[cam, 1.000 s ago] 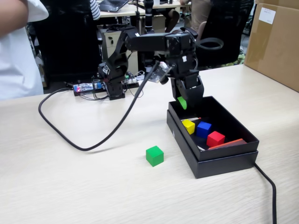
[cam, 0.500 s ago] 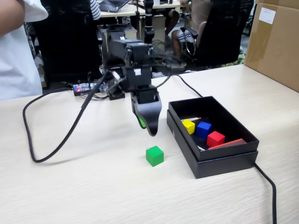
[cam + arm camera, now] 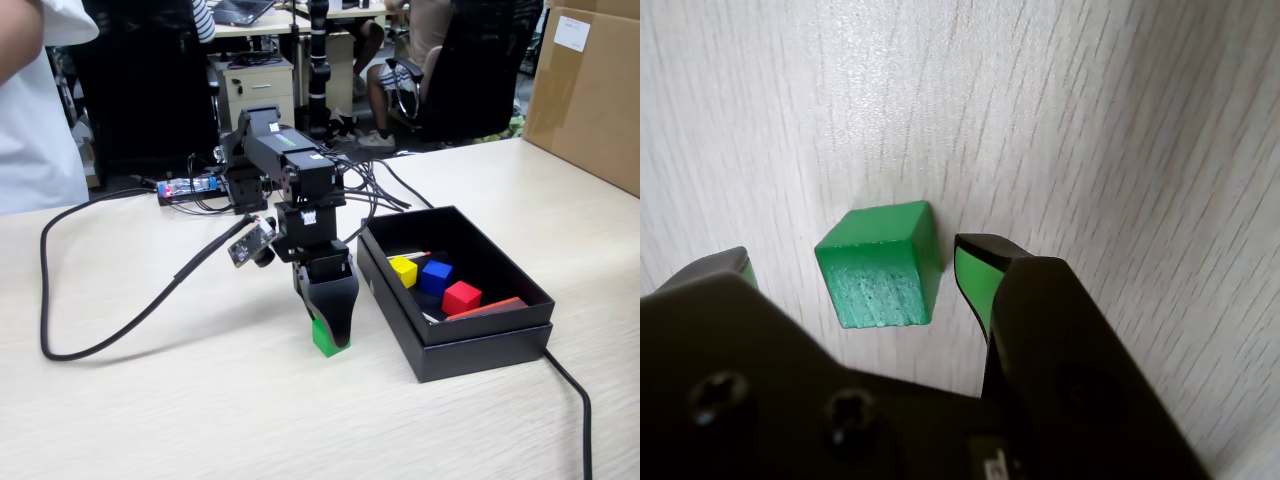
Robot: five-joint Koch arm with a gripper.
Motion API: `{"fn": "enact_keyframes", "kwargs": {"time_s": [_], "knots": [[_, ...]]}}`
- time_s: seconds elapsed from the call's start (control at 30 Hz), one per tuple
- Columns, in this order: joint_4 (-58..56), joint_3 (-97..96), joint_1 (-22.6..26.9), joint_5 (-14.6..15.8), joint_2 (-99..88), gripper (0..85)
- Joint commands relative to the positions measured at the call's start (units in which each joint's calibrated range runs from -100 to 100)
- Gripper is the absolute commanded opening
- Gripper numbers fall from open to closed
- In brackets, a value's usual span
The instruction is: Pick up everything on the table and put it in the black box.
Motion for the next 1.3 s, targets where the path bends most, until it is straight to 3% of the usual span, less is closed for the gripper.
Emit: {"fn": "enact_keyframes", "kwargs": {"time_s": [0.0, 0.07, 0.13, 0.4, 0.63, 0.77, 0.97, 1.2, 1.27], "knots": [[0.4, 4.27, 0.24, -0.05, -0.54, 29.1], [0.31, 4.27, 0.15, 0.73, -0.54, 10.0], [0.23, 3.0, 0.15, 1.07, -2.61, 2.0], [0.14, -7.33, 1.61, 1.03, -31.07, 1.1], [-0.03, -11.05, 8.79, 1.51, -43.34, 1.2], [-0.03, -9.51, 12.94, 3.76, -37.15, 1.2], [-0.03, -4.25, 13.92, 4.74, -19.13, 2.1], [-0.55, -7.15, 14.51, 4.84, -19.59, 28.7], [-0.55, -9.06, 14.36, 4.74, -26.02, 41.2]]}}
